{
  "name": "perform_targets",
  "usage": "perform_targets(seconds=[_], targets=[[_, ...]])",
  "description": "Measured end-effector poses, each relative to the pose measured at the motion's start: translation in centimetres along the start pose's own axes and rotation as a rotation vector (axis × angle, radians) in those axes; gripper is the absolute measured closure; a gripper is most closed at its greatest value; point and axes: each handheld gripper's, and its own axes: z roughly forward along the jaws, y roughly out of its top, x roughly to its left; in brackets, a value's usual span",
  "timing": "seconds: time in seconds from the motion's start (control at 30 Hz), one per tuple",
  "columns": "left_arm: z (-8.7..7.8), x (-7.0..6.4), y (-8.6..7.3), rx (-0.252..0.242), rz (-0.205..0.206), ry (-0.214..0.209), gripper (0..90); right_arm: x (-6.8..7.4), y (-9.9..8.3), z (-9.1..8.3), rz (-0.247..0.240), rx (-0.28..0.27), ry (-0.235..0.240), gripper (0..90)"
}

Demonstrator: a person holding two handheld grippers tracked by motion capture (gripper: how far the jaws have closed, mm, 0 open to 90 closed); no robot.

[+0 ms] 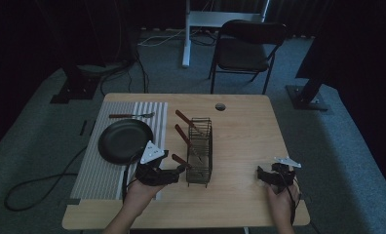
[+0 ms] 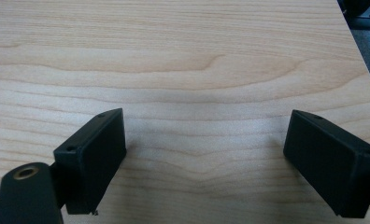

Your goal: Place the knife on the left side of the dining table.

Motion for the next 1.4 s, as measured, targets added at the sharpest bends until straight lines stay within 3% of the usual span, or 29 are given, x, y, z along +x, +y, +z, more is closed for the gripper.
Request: perform_targets(seconds=[0.2,0.67,0.93,1.23,1.4], targets=[[-0.1,0.1,0.0,-0.020,-0.020,-0.010,43.5,0.0,0.0,0.0,0.000,0.000,0.000,12.0],[0.1,0.4,0.0,-0.030,-0.021,-0.063,70.3,0.0,0.0,0.0,-0.001,0.000,0.000,12.0],[0.5,0.2,0.3,-0.071,-0.034,-0.127,74.6,0.0,0.0,0.0,-0.001,0.000,0.000,12.0],[1.0,-0.2,0.9,-0.094,-0.008,-0.130,76.2,0.0,0.0,0.0,-0.001,-0.001,0.000,12.0],[0.1,-0.5,1.5,-0.126,0.016,-0.109,76.5,0.0,0.0,0.0,-0.001,-0.001,0.000,12.0]])
